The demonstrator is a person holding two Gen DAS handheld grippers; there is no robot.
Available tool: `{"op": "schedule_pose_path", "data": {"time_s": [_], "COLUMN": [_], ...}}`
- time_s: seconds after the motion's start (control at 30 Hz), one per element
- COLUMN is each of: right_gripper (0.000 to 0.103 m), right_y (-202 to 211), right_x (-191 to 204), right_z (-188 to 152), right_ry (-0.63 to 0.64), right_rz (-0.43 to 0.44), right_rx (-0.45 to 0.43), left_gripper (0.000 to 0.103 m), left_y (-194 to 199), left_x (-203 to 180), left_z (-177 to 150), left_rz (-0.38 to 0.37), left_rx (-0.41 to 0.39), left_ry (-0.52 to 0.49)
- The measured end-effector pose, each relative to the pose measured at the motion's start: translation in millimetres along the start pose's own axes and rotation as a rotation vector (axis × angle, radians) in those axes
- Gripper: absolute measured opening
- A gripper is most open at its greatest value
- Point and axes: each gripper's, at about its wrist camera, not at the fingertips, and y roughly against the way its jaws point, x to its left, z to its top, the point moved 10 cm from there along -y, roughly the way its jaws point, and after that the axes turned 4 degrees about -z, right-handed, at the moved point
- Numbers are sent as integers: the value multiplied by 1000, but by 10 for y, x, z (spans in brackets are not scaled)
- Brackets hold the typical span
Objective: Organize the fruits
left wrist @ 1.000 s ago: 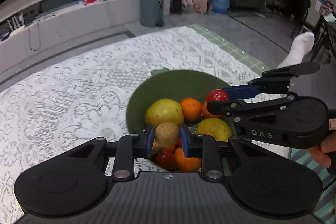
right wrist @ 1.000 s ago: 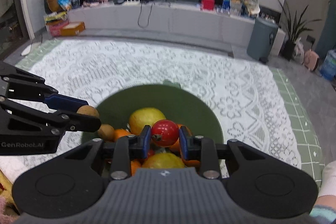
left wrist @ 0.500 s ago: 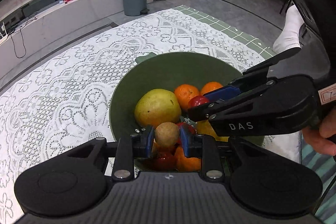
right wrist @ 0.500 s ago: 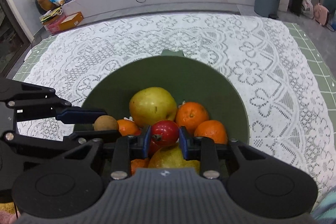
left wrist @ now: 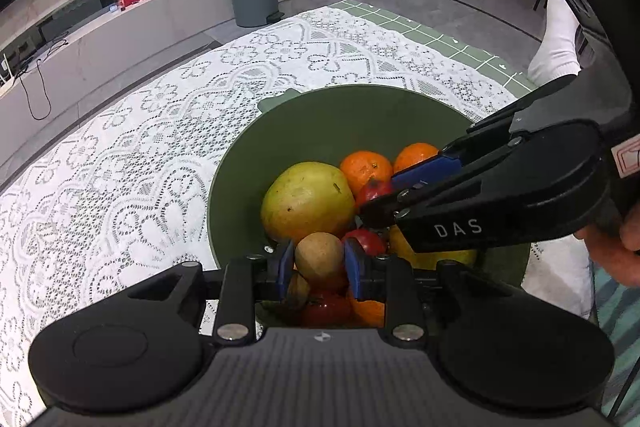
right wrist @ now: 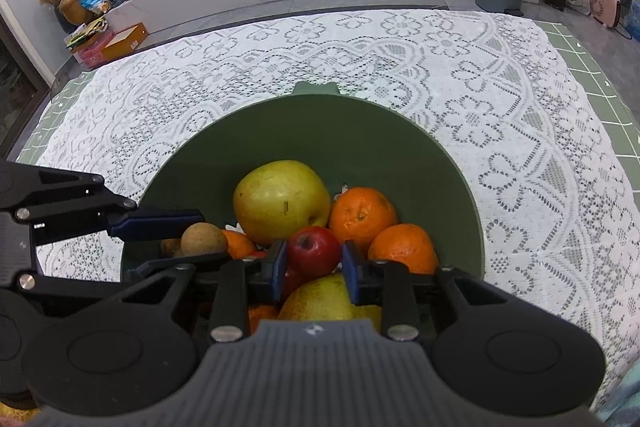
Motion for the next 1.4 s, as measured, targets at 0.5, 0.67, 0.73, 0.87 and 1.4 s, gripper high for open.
{"op": "schedule_pose_path", "data": {"time_s": [0.5, 0.67, 0.73, 0.87, 1.4], "right_gripper": [45, 60, 61, 63, 79], "right_y": [266, 552, 675, 896, 1655], "right_x": [-30, -3, 31, 122, 717], "right_z": [48, 61, 44, -16, -471], "right_ry": [-22, -36, -44, -37, 71], "right_rz": [6, 2, 9, -8, -93], "right_rx": [-124, -249, -297, -386, -616], "left_gripper": [57, 65, 69, 74, 89], "left_y": [213, 538, 686, 1021, 1730], "left_x": [6, 43, 65, 128, 333], "left_z": [22, -12, -26, -96, -564], "left_rz": [39, 64, 80, 141, 404], "left_rx": [-50, -114, -150, -232, -432], "left_ry": [9, 65, 91, 132, 225]}}
